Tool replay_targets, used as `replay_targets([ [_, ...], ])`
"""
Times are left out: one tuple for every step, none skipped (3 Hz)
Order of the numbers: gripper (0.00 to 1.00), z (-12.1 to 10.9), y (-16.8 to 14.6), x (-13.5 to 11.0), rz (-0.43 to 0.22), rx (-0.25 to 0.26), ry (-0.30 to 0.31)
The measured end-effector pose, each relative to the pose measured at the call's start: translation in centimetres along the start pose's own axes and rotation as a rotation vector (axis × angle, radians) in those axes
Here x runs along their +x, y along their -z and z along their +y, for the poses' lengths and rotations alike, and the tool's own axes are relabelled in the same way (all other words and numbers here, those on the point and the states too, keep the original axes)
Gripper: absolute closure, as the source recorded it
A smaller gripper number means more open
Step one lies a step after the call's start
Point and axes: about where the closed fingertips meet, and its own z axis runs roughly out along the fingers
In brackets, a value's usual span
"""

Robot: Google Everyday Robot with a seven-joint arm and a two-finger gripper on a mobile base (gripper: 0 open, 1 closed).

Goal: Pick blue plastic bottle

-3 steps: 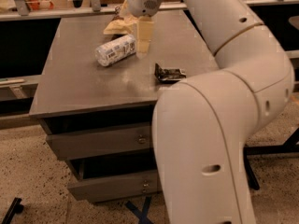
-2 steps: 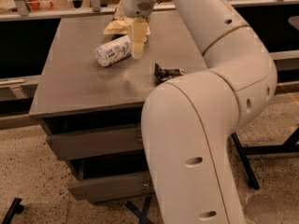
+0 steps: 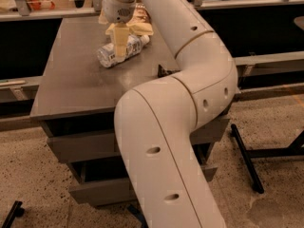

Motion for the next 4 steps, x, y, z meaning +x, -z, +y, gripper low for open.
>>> replay_targets([
  [0.00, -0.9, -1.9, -0.9, -0.012, -0.010, 0.023],
  [0.00, -1.1, -3.0, -0.4, -0.019, -0.019, 0.020],
  [0.00, -1.0, -3.4, 0.7, -0.024, -0.022, 0.008],
  [0.01, -0.8, -4.4, 1.8, -0.026, -0.036, 0.016],
])
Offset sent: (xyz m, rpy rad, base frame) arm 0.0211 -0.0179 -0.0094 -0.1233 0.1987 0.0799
